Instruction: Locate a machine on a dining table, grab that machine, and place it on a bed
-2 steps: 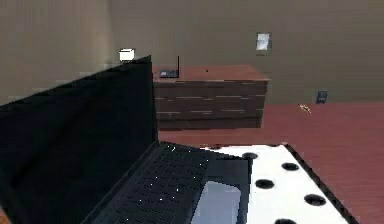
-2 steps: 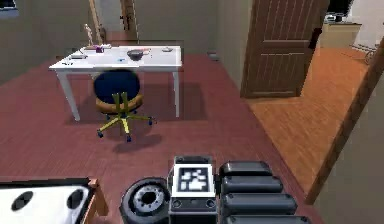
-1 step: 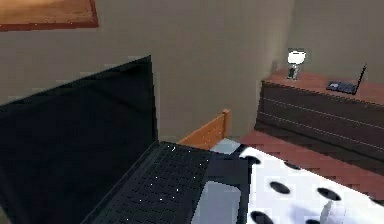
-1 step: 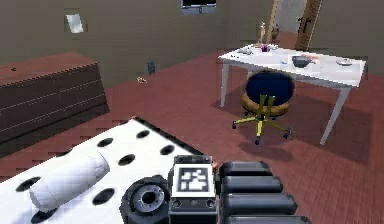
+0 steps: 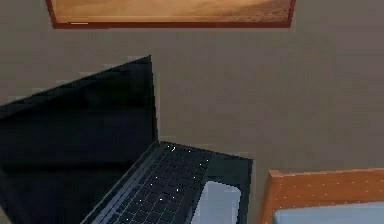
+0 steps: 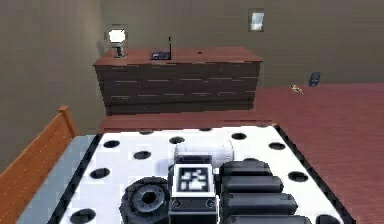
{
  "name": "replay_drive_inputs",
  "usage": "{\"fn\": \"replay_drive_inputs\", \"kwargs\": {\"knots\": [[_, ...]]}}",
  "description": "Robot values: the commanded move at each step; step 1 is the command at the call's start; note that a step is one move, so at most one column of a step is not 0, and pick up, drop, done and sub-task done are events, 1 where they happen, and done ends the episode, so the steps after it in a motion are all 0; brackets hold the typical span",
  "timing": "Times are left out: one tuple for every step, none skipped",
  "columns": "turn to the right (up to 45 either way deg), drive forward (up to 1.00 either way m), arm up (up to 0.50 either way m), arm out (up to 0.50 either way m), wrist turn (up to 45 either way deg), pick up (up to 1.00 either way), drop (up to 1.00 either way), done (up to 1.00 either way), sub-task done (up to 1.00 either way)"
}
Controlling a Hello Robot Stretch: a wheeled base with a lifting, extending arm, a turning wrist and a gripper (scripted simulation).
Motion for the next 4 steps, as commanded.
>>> {"fn": "replay_drive_inputs", "kwargs": {"knots": [[-6.0, 0.00, 0.00, 0.00, 0.0, 0.00, 0.00, 0.00, 0.00], [0.0, 0.00, 0.00, 0.48, 0.0, 0.00, 0.00, 0.00, 0.00], [0.0, 0.00, 0.00, 0.00, 45.0, 0.00, 0.00, 0.00, 0.00], [0.0, 0.00, 0.00, 0.00, 45.0, 0.00, 0.00, 0.00, 0.00]]}}
